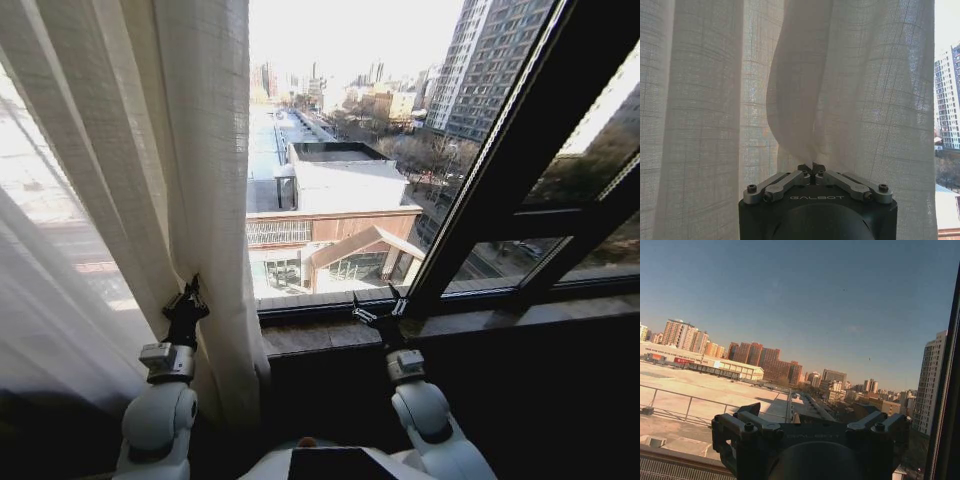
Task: Open the curtains by pulling them apart, changing their state from closed to fully open.
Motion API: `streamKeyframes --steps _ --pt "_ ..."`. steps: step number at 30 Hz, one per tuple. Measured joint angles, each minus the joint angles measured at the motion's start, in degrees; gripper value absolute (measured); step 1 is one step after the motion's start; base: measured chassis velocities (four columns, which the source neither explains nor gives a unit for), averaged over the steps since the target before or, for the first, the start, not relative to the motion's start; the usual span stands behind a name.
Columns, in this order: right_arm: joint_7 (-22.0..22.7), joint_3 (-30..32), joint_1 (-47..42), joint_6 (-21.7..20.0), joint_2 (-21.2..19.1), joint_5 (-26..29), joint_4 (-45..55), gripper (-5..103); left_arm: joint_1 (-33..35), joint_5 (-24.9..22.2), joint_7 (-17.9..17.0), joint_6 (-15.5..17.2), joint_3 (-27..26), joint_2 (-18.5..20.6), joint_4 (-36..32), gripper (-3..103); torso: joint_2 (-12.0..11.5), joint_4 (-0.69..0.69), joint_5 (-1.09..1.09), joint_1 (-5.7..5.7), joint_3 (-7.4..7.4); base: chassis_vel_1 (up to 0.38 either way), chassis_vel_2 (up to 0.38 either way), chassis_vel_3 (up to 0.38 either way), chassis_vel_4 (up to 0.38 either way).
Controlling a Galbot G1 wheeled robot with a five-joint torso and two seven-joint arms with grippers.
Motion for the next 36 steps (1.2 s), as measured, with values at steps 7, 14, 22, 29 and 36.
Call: streamKeyframes --steps 7,14,22,29,36 --pt "0.0 -0.1 0.2 0.3 0.3 -1.0 -0.7 100 0.1 0.0 0.0 -0.5 -0.4 -0.2 0.4 0 0.0 0.02 -0.08 0.00 0.00 -0.017 -0.018 0.006 0.013" --pt "-0.1 -0.3 0.5 0.6 0.7 -1.6 -1.4 100 -0.5 -1.5 -0.2 -0.5 -2.4 -0.4 0.4 0 0.0 0.01 -0.02 -0.01 0.00 0.000 0.000 0.000 0.000" --pt "-0.1 -0.5 0.5 1.2 1.0 -1.9 -2.0 100 -2.4 -4.5 -6.7 0.4 -13.0 -2.1 2.2 0 0.0 0.01 -0.05 0.00 0.00 0.000 0.000 0.000 0.000" --pt "-0.2 -0.7 0.6 1.3 0.8 -2.0 -2.2 100 -3.3 -8.9 -11.8 1.3 -23.3 -1.2 4.2 0 0.0 0.02 -0.05 -0.01 0.00 0.000 0.000 0.000 0.000" --pt "-0.2 -2.1 1.2 1.4 0.5 -2.1 -3.2 100 -5.5 -13.3 -19.4 2.1 -35.5 2.4 10.2 0 0.0 0.01 -0.05 0.00 -0.01 0.000 0.000 0.000 0.000"
